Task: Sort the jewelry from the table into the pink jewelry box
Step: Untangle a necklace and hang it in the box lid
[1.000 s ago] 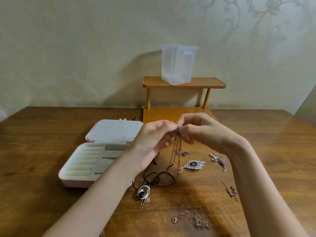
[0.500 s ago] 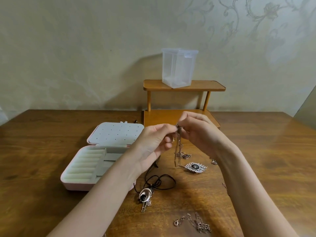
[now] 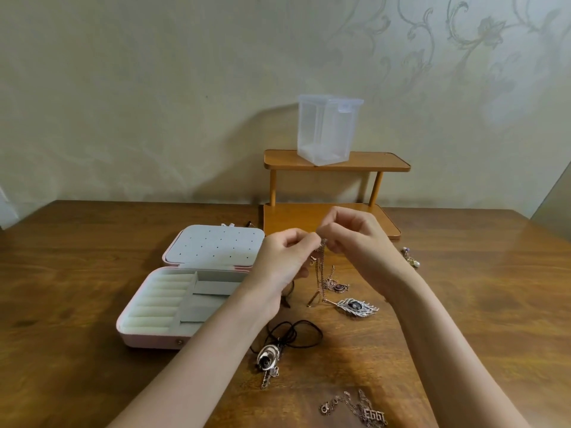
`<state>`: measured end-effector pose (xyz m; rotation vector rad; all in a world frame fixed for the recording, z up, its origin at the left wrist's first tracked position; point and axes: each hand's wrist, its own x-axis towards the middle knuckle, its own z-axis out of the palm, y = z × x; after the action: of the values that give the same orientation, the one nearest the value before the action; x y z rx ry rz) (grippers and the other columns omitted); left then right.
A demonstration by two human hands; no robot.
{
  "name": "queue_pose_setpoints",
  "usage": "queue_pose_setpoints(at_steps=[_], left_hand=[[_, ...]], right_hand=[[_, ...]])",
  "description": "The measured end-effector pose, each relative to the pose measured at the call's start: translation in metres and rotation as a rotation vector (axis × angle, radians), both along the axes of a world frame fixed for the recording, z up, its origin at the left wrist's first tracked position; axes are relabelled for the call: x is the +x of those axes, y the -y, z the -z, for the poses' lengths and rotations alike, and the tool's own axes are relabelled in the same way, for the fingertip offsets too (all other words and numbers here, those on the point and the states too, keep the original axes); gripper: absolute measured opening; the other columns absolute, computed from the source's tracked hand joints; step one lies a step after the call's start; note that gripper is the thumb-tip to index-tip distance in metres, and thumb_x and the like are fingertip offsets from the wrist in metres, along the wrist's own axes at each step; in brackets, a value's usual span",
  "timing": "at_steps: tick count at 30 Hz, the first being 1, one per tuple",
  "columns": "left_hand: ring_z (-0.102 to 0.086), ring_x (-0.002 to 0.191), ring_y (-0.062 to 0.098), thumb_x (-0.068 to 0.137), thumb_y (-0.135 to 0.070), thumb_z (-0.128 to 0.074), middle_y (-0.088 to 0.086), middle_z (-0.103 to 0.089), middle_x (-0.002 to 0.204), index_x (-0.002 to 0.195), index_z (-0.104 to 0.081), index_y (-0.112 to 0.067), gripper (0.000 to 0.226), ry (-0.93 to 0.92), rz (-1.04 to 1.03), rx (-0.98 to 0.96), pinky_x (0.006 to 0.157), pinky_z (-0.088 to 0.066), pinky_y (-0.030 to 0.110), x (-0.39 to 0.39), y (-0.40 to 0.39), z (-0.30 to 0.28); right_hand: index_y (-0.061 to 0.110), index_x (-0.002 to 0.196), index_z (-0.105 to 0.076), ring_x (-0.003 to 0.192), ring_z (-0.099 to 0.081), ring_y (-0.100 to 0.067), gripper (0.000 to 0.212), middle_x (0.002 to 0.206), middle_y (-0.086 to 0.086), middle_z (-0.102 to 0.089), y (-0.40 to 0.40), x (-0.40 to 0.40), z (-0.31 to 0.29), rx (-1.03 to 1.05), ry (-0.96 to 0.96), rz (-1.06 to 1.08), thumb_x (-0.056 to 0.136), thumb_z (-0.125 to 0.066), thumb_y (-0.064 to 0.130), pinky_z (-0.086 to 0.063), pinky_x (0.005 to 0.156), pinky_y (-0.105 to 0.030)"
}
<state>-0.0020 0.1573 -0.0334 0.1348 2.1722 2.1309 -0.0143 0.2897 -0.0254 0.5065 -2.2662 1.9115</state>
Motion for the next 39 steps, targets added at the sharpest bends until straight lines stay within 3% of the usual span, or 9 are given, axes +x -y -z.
queue_pose_setpoints(at_steps=[7, 13, 17, 21, 23, 25, 29, 35, 39], left_hand=[[-0.033, 0.044, 0.004, 0.078, -0.013, -0.062, 0.000, -0.048, 0.067, 0.083, -0.060, -0.008, 0.007, 0.392, 0.170, 0.690, 0.041, -0.032, 0.014, 0.000, 0.003, -0.009], [-0.035, 0.045, 0.002, 0.080, -0.023, -0.064, -0.004, -0.048, 0.064, 0.079, -0.067, -0.011, 0.013, 0.014, 0.210, 0.224, 0.045, -0.034, 0.013, 0.003, 0.006, -0.011], [-0.038, 0.047, 0.001, 0.081, -0.016, -0.062, -0.013, -0.050, 0.053, 0.083, -0.064, -0.009, 0.007, -0.029, 0.382, 0.105, 0.048, -0.035, 0.013, 0.005, 0.013, -0.019], [-0.042, 0.048, 0.003, 0.083, -0.009, -0.063, -0.009, -0.050, 0.056, 0.079, -0.063, -0.011, 0.005, -0.093, 0.318, 0.017, 0.050, -0.038, 0.015, 0.004, 0.011, -0.015], [-0.041, 0.049, 0.003, 0.080, -0.009, -0.065, -0.008, -0.051, 0.058, 0.073, -0.065, -0.014, 0.008, -0.086, 0.261, 0.071, 0.048, -0.038, 0.014, 0.002, 0.011, -0.014], [-0.039, 0.047, 0.002, 0.070, -0.011, -0.068, -0.005, -0.051, 0.061, 0.065, -0.067, -0.015, 0.007, 0.048, 0.264, 0.329, 0.043, -0.036, 0.012, 0.000, 0.011, -0.015], [-0.038, 0.042, 0.002, 0.068, -0.013, -0.067, -0.003, -0.047, 0.059, 0.062, -0.063, -0.013, 0.008, 0.291, 0.337, 0.736, 0.040, -0.033, 0.012, 0.002, 0.004, -0.015], [-0.036, 0.048, 0.004, 0.086, -0.006, -0.058, -0.007, -0.047, 0.063, 0.084, -0.063, -0.010, 0.006, 0.093, 0.301, 0.287, 0.044, -0.035, 0.013, 0.003, 0.002, -0.008], [-0.039, 0.048, 0.005, 0.078, -0.008, -0.067, -0.006, -0.050, 0.061, 0.085, -0.058, -0.011, 0.011, 0.251, 0.364, 0.412, 0.044, -0.036, 0.014, 0.000, 0.006, -0.009]], right_hand=[[0.010, 0.071, -0.058, 0.057, -0.044, -0.007, 0.006, 0.061, 0.005, -0.055, -0.012, 0.001, -0.003, -0.085, 0.142, -0.229, 0.076, -0.062, 0.012, -0.039, 0.057, -0.016], [0.010, 0.072, -0.059, 0.055, -0.043, -0.006, 0.008, 0.057, 0.008, -0.053, -0.027, 0.008, -0.014, 0.055, 0.078, -0.320, 0.077, -0.066, 0.012, -0.036, 0.055, -0.016], [0.014, 0.069, -0.063, 0.067, -0.036, -0.027, 0.024, 0.073, -0.014, -0.044, -0.035, 0.007, -0.015, -0.112, 0.120, -0.436, 0.067, -0.081, 0.030, -0.033, 0.064, -0.028], [0.012, 0.070, -0.064, 0.077, -0.035, -0.032, 0.027, 0.073, -0.012, -0.048, -0.034, 0.003, -0.013, -0.118, 0.143, -0.448, 0.064, -0.082, 0.032, -0.032, 0.069, -0.034], [0.012, 0.069, -0.064, 0.068, -0.039, -0.025, 0.027, 0.068, -0.008, -0.052, -0.033, 0.003, -0.011, -0.150, 0.170, -0.445, 0.063, -0.083, 0.030, -0.036, 0.064, -0.026], [0.012, 0.067, -0.063, 0.062, -0.043, -0.012, 0.025, 0.065, -0.001, -0.053, -0.033, 0.003, -0.010, -0.195, 0.183, -0.458, 0.064, -0.082, 0.028, -0.037, 0.059, -0.019], [0.013, 0.064, -0.061, 0.059, -0.041, -0.011, 0.014, 0.062, -0.002, -0.048, -0.026, 0.002, -0.008, -0.199, 0.185, -0.407, 0.065, -0.075, 0.014, -0.034, 0.059, -0.021], [0.012, 0.062, -0.055, 0.061, -0.045, -0.010, 0.013, 0.067, -0.003, -0.051, -0.015, 0.000, -0.009, -0.354, 0.214, -0.238, 0.070, -0.049, 0.005, -0.038, 0.058, -0.018], [0.014, 0.061, -0.056, 0.060, -0.045, -0.010, 0.006, 0.069, 0.001, -0.056, -0.015, 0.001, -0.010, -0.459, 0.309, -0.317, 0.062, -0.058, 0.008, -0.042, 0.055, -0.017]])
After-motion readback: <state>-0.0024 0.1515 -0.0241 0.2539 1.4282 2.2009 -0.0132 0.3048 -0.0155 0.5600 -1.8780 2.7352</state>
